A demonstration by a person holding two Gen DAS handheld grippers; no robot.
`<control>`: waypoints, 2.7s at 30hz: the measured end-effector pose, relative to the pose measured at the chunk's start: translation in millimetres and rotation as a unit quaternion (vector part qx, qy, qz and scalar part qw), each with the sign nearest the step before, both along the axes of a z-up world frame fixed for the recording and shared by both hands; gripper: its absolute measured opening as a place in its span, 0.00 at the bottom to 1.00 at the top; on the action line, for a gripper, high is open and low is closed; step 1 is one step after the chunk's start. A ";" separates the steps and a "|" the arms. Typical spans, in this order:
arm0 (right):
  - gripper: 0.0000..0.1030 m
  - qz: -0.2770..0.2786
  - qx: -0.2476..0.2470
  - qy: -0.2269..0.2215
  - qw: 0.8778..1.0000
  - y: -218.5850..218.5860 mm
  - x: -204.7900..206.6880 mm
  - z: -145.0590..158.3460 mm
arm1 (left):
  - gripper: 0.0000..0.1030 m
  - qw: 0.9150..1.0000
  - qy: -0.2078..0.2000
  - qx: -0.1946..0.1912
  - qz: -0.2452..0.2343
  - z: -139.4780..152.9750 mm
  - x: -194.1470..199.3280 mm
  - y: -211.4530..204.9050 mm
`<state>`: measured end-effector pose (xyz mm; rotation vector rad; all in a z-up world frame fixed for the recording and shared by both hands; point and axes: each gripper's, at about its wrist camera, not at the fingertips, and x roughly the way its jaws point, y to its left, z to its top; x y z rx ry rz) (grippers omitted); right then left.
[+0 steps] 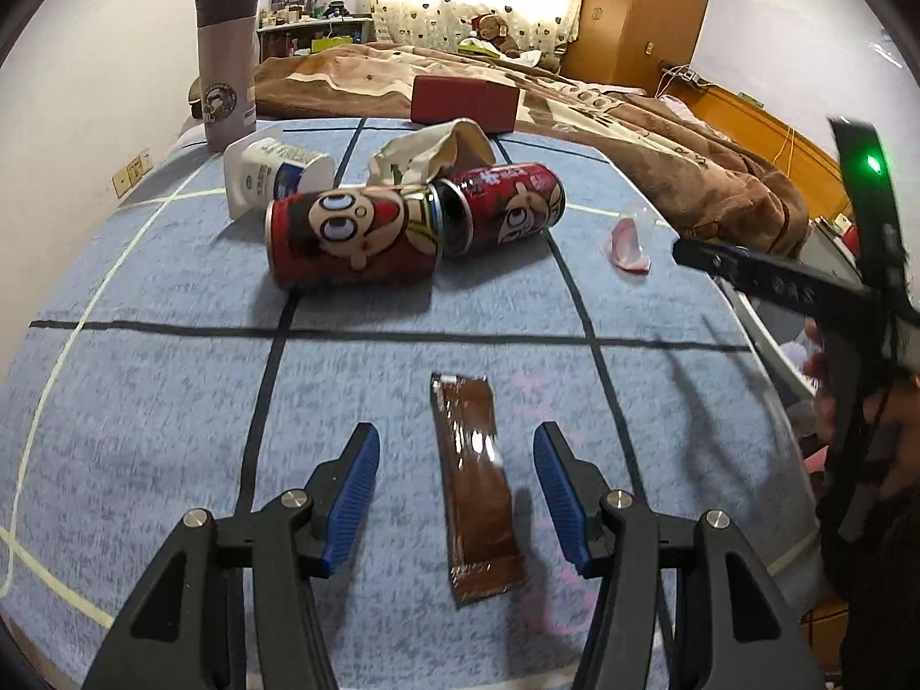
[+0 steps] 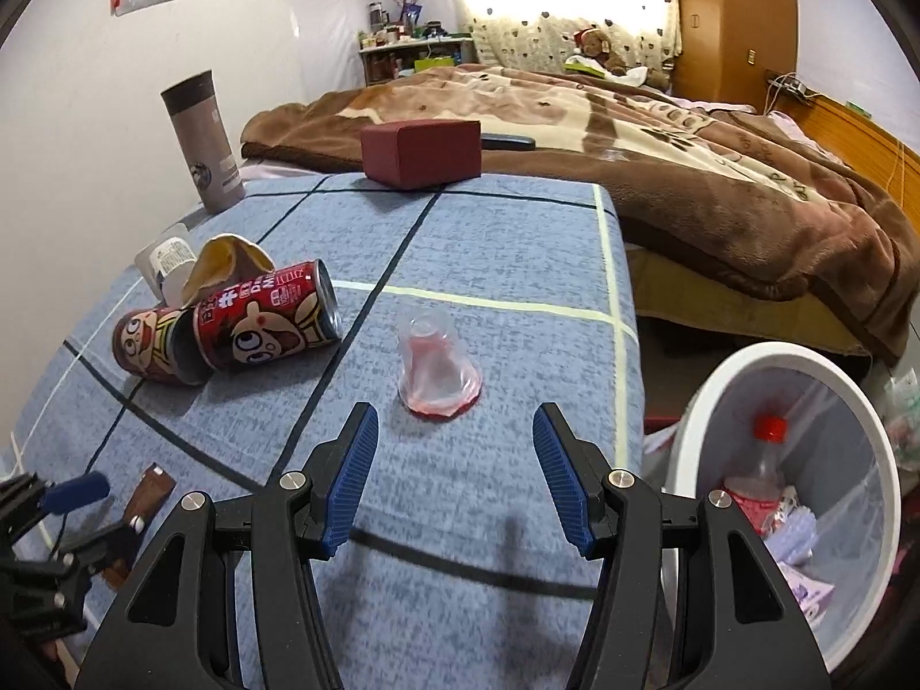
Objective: Collect trash
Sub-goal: 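Move both tools back over the table toward the wrapper and plastic cup, then grasp the brown snack wrapper with the left tool while the right tool grasps the clear plastic cup, then carry the wrapper and plastic cup over the white bin and release both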
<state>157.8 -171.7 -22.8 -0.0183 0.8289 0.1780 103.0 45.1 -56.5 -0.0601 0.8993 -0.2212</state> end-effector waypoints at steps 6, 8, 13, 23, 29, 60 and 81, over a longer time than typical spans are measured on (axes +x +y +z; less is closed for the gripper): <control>0.56 0.022 -0.008 -0.001 1.000 8.2 9.5 -3.4 | 0.56 1.000 0.004 0.004 -0.001 -4.6 -0.7 -0.2; 0.56 0.025 -0.013 -0.003 1.000 11.0 12.0 -4.2 | 0.56 1.000 0.000 0.012 -0.003 -5.8 0.3 -2.3; 0.56 0.026 -0.020 -0.004 0.999 13.0 17.7 -7.6 | 0.43 0.999 -0.010 0.040 -0.010 -6.5 3.1 -8.7; 0.47 0.023 -0.017 0.004 1.000 16.8 26.8 -13.7 | 0.23 0.999 -0.011 0.033 -0.019 -4.6 12.6 -6.2; 0.28 0.015 -0.013 0.001 1.000 15.7 34.0 -13.4 | 0.22 0.999 -0.012 0.022 -0.020 -5.2 16.8 -7.6; 0.28 -0.004 0.036 -0.016 0.999 0.9 -0.4 -3.1 | 0.22 0.999 -0.041 0.003 -0.023 20.4 13.3 -12.9; 0.28 -0.047 0.060 -0.056 0.996 -42.4 -30.1 23.3 | 0.22 0.993 -0.081 -0.007 -0.081 56.8 17.6 -73.2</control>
